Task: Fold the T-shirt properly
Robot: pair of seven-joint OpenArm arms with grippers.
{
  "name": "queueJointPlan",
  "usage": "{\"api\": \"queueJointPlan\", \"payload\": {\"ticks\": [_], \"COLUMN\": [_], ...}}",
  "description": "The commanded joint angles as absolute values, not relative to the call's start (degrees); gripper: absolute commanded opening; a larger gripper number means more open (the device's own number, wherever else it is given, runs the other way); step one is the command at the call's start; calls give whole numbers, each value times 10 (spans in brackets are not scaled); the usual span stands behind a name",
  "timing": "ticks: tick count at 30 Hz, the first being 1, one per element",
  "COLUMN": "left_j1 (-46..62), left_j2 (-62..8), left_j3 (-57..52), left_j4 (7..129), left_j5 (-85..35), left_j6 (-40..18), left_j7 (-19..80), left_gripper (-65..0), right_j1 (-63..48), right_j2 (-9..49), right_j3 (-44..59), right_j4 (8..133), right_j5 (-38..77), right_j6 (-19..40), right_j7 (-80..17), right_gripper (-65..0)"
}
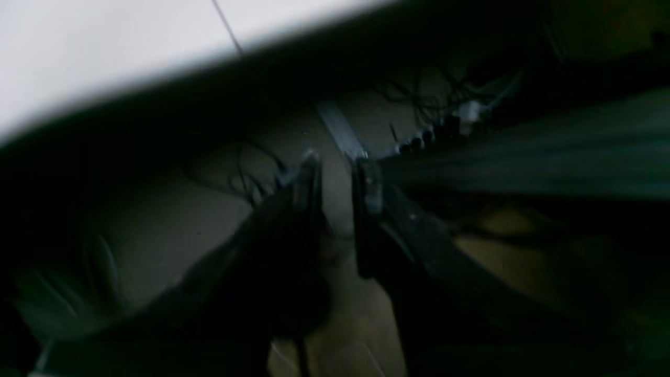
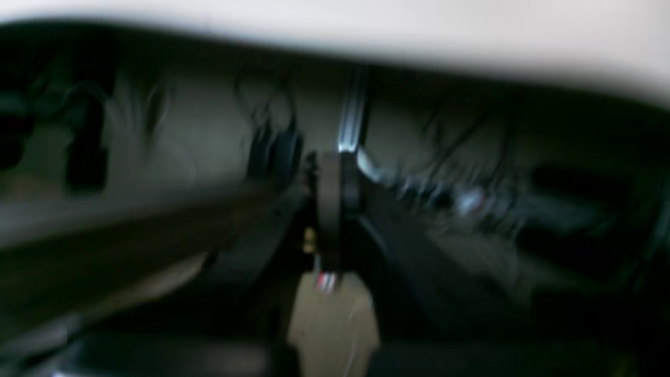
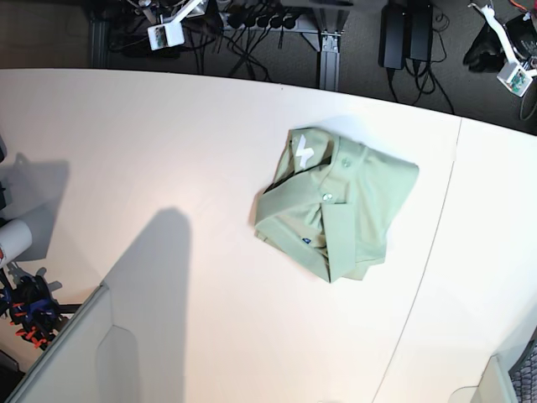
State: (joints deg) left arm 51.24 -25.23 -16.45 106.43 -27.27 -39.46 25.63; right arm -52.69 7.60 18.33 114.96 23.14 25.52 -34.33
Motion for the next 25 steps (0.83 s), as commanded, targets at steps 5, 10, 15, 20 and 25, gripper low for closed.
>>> {"api": "queueJointPlan", "payload": {"ticks": [5, 10, 15, 20, 25], "left_j1": [494, 404, 259, 112, 43], "left_j2": [-256, -267, -263, -204, -144], "left_j3": [-118, -13, 127, 241, 256], "left_j4": [910, 722, 507, 297, 209], "left_j5": [-248, -214, -210, -170, -151], "left_j6": [-400, -330, -276, -222, -197], "left_j7": [244, 244, 202, 143, 151], "left_gripper": [-545, -545, -545, -547, -547], "right_j1": [-531, -463, -354, -258, -207], "right_j2": [79, 79, 79, 79, 79], "right_j3": [179, 179, 179, 179, 179], "right_j4": [1028, 863, 692, 568, 529], "right_j5": [228, 187, 141, 102, 86], "right_j6": [257, 257, 253, 253, 249], "right_j7": [-332, -332, -332, -332, -329], "right_gripper": [-650, -650, -650, -650, -650]}}
